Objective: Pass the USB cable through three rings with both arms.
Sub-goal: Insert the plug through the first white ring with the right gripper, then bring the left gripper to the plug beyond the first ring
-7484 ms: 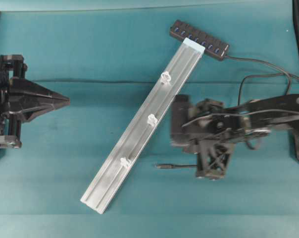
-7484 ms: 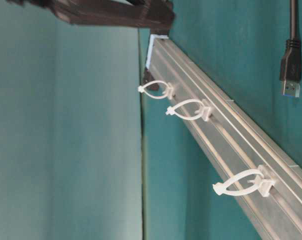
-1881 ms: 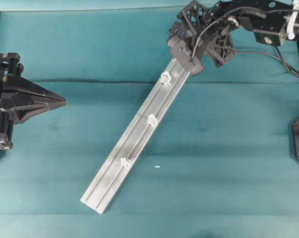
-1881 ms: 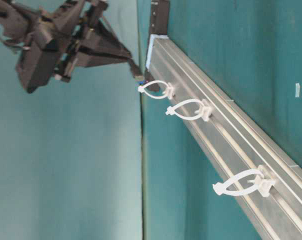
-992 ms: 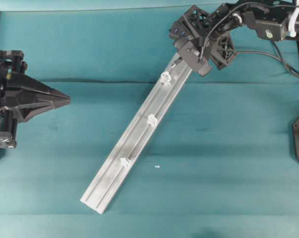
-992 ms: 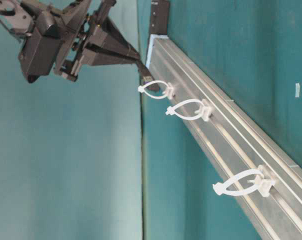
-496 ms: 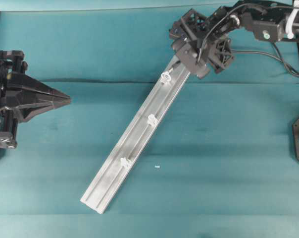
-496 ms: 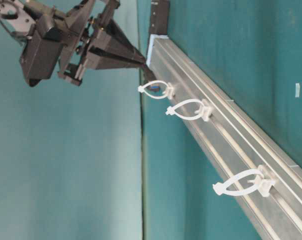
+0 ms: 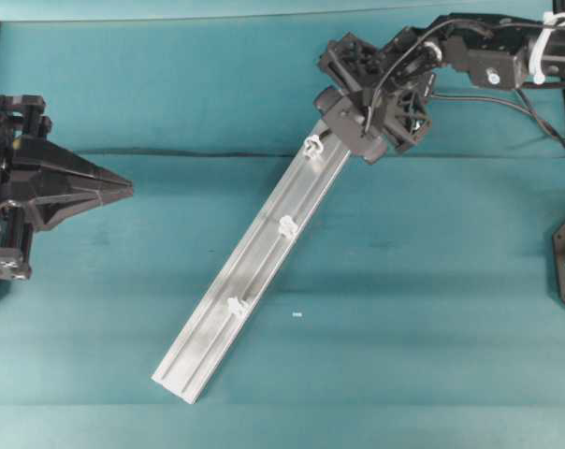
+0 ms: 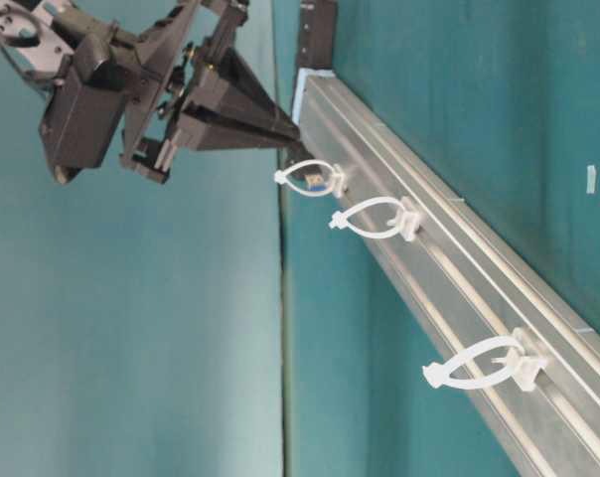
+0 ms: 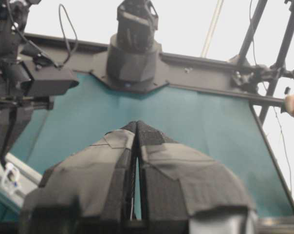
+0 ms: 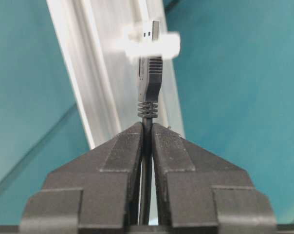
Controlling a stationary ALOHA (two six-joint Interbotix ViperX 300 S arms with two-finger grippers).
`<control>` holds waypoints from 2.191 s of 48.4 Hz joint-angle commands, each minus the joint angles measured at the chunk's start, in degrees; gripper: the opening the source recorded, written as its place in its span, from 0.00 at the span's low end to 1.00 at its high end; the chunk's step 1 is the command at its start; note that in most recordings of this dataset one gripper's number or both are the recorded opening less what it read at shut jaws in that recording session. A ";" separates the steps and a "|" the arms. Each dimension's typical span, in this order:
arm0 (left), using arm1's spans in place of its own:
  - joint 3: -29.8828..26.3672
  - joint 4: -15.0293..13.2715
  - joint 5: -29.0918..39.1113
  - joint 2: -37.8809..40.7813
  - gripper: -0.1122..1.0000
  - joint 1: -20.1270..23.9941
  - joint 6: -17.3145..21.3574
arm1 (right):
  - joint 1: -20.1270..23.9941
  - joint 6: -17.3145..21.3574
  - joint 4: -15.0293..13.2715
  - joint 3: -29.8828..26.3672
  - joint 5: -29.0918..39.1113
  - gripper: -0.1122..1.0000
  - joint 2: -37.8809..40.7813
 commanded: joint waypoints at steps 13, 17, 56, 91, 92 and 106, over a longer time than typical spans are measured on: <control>-3.34 0.09 -0.44 6.42 0.19 3.25 -1.14 | 1.58 -0.53 1.23 -0.44 -0.97 0.18 0.88; -4.22 0.09 -0.35 9.40 0.25 5.71 -1.14 | 1.67 -0.53 1.23 -0.44 -0.97 0.18 0.88; -16.96 0.09 1.41 40.78 0.94 13.27 -11.87 | 2.55 -0.62 2.81 -1.41 -1.05 0.18 1.32; -26.81 0.09 1.32 56.69 0.94 14.68 -12.39 | 2.81 -0.62 4.57 -1.85 -0.44 0.18 1.49; -26.98 0.09 1.32 56.95 0.94 14.68 -12.48 | 2.81 -0.62 4.57 -1.85 -0.44 0.18 1.49; -27.86 0.09 1.32 60.73 0.93 14.68 -13.01 | 2.90 -0.53 5.01 -1.85 -0.44 0.18 1.49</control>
